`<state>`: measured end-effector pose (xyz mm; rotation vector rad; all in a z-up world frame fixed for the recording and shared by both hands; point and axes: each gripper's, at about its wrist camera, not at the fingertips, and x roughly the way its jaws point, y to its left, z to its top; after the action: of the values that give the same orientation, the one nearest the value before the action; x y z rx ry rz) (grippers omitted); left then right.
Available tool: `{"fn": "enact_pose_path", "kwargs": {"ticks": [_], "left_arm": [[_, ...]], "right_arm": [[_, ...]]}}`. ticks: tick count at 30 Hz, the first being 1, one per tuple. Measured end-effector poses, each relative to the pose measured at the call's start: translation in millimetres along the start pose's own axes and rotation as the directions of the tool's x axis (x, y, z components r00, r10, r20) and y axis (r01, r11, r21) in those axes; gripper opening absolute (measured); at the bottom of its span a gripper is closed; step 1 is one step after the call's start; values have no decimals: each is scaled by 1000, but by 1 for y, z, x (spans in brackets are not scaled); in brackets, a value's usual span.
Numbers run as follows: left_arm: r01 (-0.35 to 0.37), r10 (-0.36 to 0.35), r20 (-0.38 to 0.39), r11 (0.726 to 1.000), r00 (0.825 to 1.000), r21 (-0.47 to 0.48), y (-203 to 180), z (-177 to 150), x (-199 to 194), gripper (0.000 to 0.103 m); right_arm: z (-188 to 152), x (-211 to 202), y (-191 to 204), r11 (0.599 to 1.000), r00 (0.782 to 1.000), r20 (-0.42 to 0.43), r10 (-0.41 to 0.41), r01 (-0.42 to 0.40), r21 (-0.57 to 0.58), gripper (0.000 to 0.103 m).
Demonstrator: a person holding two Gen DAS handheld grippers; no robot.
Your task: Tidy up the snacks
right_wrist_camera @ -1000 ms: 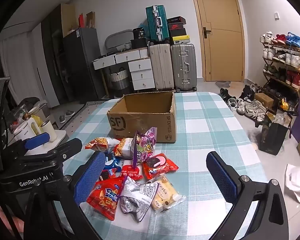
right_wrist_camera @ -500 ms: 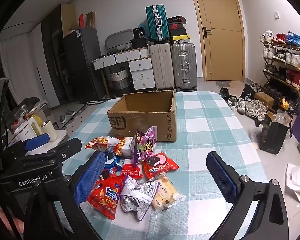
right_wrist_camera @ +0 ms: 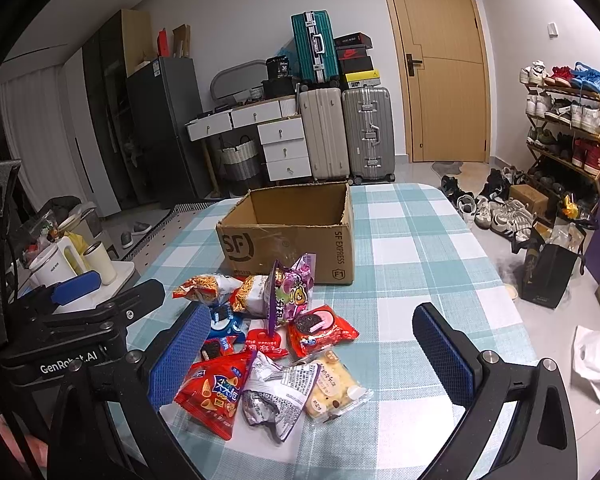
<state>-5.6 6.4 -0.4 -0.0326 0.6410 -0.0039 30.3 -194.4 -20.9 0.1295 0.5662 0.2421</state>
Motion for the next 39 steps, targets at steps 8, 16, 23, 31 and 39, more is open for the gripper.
{"fn": "enact_pose_path", "kwargs": {"ticks": [8,16,23,31,39], "left_arm": [[-6,6,-6,1000,1000,1,0,-2,1,102],[-6,6,-4,1000,1000,-3,-2,-2,1,102],[-14,14,-3,1000,1000,-6,-1,-1,1,102],[-16,16,0,1000,1000,-7,0,0,0,102],[-17,17,0,1000,1000,-7,1,0,0,102]], "right_arm": [[-1,0,0,1000,1000,1,0,0,0,103],[-1,1,0,1000,1000,3,2,-2,1,103],[1,-1,0,1000,1000,3,2,-2,0,103],[1,-1,0,1000,1000,2,2,-2,1,103],[3,-4,0,1000,1000,6,1,-1,1,103]]}}
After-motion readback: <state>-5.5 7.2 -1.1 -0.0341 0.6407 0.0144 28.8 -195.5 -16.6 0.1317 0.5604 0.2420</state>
